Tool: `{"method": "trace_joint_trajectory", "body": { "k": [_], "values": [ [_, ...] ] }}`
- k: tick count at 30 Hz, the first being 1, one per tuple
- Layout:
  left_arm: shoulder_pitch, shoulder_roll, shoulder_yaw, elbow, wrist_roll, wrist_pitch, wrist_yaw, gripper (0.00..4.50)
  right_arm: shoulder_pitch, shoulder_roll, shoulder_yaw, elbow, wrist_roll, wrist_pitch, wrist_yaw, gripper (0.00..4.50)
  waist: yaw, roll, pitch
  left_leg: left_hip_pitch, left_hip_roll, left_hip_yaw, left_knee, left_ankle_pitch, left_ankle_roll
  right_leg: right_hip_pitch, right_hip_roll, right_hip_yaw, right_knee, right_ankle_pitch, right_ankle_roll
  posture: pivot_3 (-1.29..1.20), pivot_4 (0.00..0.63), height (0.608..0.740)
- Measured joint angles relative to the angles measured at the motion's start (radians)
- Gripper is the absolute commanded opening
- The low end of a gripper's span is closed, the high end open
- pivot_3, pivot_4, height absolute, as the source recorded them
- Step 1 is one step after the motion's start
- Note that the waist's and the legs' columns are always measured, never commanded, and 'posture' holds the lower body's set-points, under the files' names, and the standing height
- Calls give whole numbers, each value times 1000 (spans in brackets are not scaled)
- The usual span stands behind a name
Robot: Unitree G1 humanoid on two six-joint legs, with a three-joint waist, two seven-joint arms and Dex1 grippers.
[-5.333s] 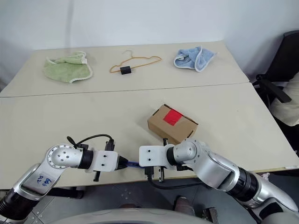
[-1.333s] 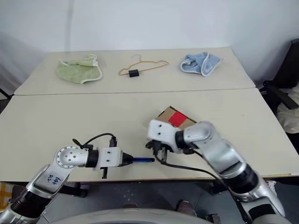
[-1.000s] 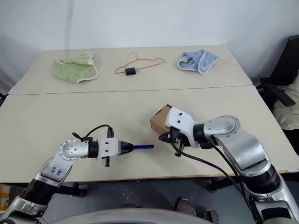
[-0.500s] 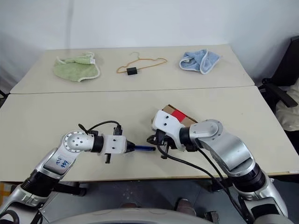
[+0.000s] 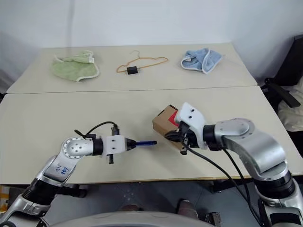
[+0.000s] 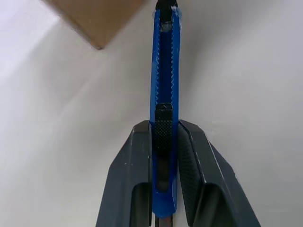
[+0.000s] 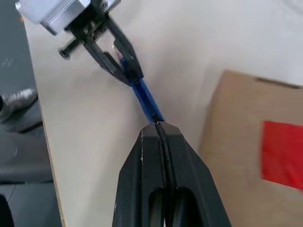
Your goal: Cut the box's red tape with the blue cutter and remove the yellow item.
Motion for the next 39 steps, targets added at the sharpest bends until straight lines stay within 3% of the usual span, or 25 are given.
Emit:
{"method": "trace_joint_trajectory", "body": {
  "k": [3, 9, 16, 19, 22, 29, 31, 39],
  "values": [
    [-53, -6, 46, 155, -12, -160, 38, 453, -19, -29, -44, 33, 19, -1, 3, 42, 1, -1, 1, -14, 0, 0, 2, 5, -8, -15, 0, 0, 3, 7, 7, 0, 150, 740],
    [-279, -6, 77, 425, 65, -480, 172, 453, -96, -51, -92, 99, 53, -20, 8, 42, 4, -3, 4, -29, -3, 2, 5, 7, -7, -26, 0, -1, 4, 10, 12, 0, 150, 740],
    [-431, -81, 71, 507, 119, -641, 299, 453, -227, -22, -137, 175, 102, -12, -37, 42, 1, -5, 6, -30, -3, 11, 4, 4, -2, -27, -3, -9, -4, 11, 15, 0, 150, 740],
    [-458, -142, 62, 506, 81, -651, 284, 453, -302, 13, -162, 222, 144, 22, -67, 606, 1, -5, 6, -30, -3, 12, 4, 4, -2, -27, -3, -10, -4, 11, 15, 0, 150, 740],
    [-466, -202, 41, 499, -1, -638, 218, 453, -378, 34, -163, 262, 171, 49, -92, 1616, 0, -5, 6, -30, -2, 12, 4, 4, -2, -27, -3, -10, -3, 12, 14, 0, 150, 740],
    [-466, -225, 24, 504, -55, -623, 127, 453, -390, 9, -140, 291, 186, 88, -95, 3970, 0, -5, 6, -30, -2, 13, 7, 4, -2, -27, -3, -10, -2, 13, 14, 0, 150, 740],
    [-466, -227, 24, 506, -55, -623, 121, 453, -394, 2, -123, 300, 190, 103, -92, 4460, 0, -5, 6, -30, -2, 13, 9, 4, -2, -27, -3, -9, -2, 13, 14, 0, 150, 740],
    [-479, -250, 24, 511, -55, -636, 112, 453, -493, 33, -53, 443, 189, 276, -135, 4460, 0, -5, 6, -31, -2, 13, 15, 4, -1, -27, -3, -8, 2, 15, 13, 0, 150, 740]
  ]
}}
